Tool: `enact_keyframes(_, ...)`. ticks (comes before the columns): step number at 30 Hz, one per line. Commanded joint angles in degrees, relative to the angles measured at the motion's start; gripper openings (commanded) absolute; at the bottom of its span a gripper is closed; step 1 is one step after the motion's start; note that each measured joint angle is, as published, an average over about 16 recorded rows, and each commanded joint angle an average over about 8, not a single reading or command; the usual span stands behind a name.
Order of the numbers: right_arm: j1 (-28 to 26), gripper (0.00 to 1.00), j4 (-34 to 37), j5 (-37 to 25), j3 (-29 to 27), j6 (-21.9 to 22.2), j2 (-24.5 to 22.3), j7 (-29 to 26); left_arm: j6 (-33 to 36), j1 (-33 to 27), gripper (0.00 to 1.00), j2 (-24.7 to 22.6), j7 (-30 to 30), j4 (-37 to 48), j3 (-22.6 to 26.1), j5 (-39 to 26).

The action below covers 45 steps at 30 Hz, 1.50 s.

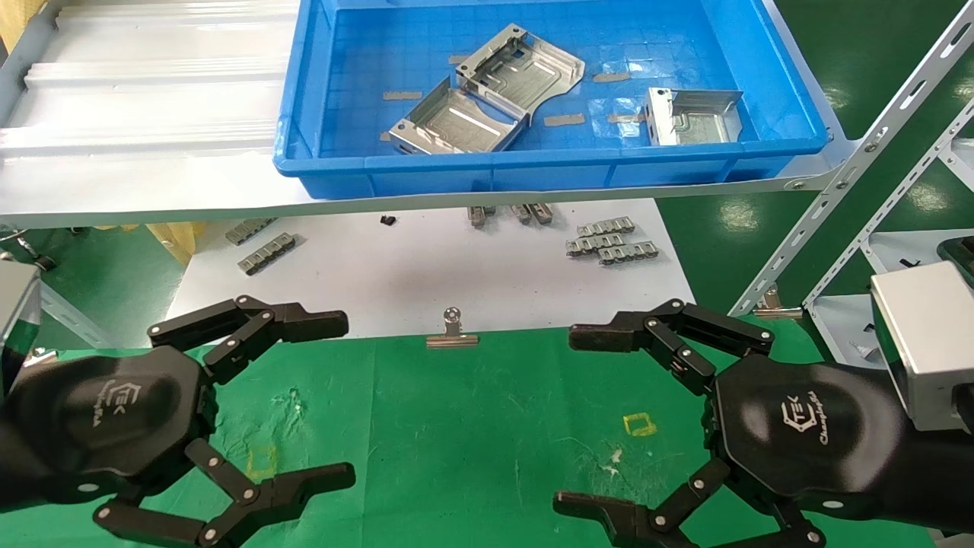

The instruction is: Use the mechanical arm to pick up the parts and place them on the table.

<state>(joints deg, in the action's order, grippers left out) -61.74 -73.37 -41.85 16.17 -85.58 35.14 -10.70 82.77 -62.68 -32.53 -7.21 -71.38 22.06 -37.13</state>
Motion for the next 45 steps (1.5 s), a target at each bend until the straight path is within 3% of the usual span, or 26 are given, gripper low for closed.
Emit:
enact_keyframes(1,0.00,1.00,0.00,0.00,0.00,0.00,0.00,0.00,0.00,0.00,0.00,0.00,0.00,0.00,0.00,0.00)
enact_keyframes(34,-0.26,1.00,-0.01,-0.03,-0.15,0.29,0.00,0.00,0.00,0.00,0.00,0.00,0.00,0.00,0.00,0.00)
enact_keyframes(39,-3.87,1.00,-0.02,-1.04,-0.30,3.67,1.12,-1.78,0.00,0.00,0.00,0.00,0.00,0.00,0.00,0.00)
enact_keyframes(45,-15.65,1.00,1.27,-9.13,2.68,13.56,6.58,-8.09,0.00,0.00,0.00,0.00,0.00,0.00,0.00,0.00)
